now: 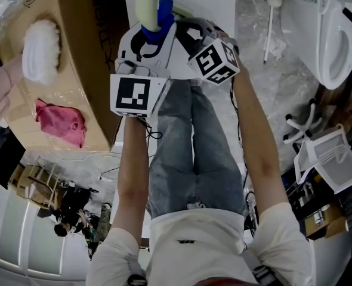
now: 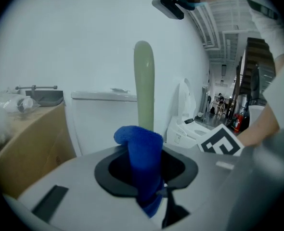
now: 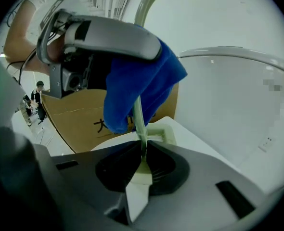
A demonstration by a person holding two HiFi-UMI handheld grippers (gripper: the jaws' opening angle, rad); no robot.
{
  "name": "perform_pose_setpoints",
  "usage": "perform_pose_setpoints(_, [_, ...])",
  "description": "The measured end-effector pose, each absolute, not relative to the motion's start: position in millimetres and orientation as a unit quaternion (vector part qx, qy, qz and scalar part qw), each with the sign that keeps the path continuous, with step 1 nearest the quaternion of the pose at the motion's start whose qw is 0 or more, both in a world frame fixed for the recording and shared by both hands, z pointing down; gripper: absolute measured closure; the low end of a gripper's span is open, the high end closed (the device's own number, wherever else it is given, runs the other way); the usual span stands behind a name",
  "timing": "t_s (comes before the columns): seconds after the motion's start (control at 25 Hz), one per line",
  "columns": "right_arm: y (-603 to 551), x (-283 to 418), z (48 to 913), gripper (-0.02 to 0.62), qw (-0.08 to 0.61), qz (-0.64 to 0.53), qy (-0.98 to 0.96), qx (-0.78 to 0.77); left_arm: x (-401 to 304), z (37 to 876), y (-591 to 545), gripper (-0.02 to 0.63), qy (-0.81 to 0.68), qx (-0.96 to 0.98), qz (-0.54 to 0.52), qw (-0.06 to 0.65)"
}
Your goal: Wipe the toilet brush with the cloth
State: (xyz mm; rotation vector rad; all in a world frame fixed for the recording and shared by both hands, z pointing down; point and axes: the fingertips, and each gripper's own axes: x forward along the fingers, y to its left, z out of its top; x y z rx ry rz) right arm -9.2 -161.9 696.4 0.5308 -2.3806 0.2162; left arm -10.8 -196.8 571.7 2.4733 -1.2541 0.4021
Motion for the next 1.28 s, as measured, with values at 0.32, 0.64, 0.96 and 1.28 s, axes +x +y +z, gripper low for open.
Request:
perform_pose_setpoints(0.32, [-161, -9, 696, 0.565, 0.347, 0.088, -0.912, 0.201, -11, 512, -209, 0.479, -0.434, 0.880, 0.117, 0.154])
perform_pose_setpoints(0.64, [-162, -11, 697, 0.565, 0.347, 0.087, -0.911, 0.205, -12, 478, -219, 0.442, -0.429, 0.886, 0.090, 0.154])
perform_pose_setpoints(0.96, [-162, -11, 697, 0.565, 0.346, 0.086, -0.911, 0.206, -11, 489, -214, 0.464, -0.430, 0.884, 0.085, 0.162])
perform_pose_setpoints(1.28, [-162, -11, 697, 0.565, 0.343, 0.084, -0.912, 0.210, -11, 535, -203, 0.495, -0.440, 0.874, 0.095, 0.184])
